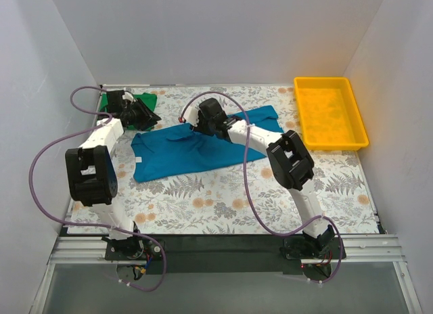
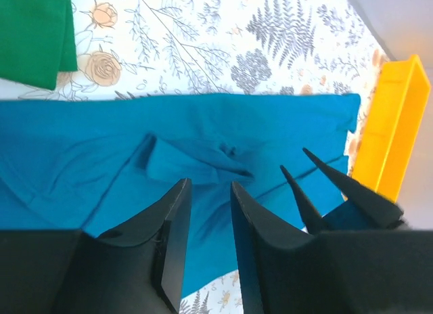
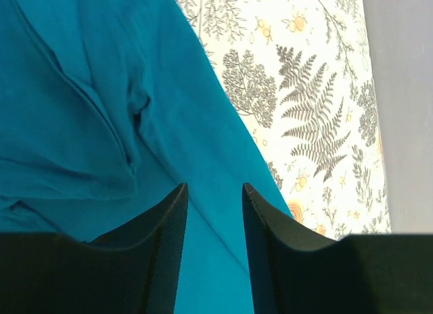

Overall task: Fold and stack the t-shirts
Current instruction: Fold the tshirt

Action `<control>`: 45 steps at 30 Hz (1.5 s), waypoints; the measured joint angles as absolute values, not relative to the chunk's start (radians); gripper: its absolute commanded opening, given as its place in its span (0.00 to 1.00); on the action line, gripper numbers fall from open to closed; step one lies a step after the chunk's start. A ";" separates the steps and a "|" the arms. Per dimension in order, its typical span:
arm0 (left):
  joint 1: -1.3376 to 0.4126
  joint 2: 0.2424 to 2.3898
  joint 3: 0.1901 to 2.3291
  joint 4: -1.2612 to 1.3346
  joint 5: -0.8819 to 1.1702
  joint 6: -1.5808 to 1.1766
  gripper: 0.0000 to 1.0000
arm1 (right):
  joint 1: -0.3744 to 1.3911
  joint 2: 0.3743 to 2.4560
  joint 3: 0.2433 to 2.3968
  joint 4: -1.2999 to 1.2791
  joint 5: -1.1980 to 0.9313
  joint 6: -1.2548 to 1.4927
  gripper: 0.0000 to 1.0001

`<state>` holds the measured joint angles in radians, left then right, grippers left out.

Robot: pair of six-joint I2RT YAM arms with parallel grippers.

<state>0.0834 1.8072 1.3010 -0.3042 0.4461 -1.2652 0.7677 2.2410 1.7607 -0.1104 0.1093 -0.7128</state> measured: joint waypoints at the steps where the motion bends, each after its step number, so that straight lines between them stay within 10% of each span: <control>1: 0.085 1.780 1.283 -0.300 0.450 -1.266 0.22 | 0.760 2.231 1.761 -0.118 0.098 -0.693 0.41; 4: 0.087 1.730 1.217 -0.276 0.479 -1.270 0.00 | 0.722 2.188 1.761 -0.181 -0.037 -0.646 0.29; 8: 0.081 1.734 1.134 -0.284 0.519 -1.272 0.00 | 0.651 2.072 1.714 -0.282 -0.305 -0.640 0.09; 45: -0.030 2.026 1.304 -0.359 0.432 -1.276 0.04 | 0.496 1.673 1.291 -0.312 -0.692 -0.580 0.11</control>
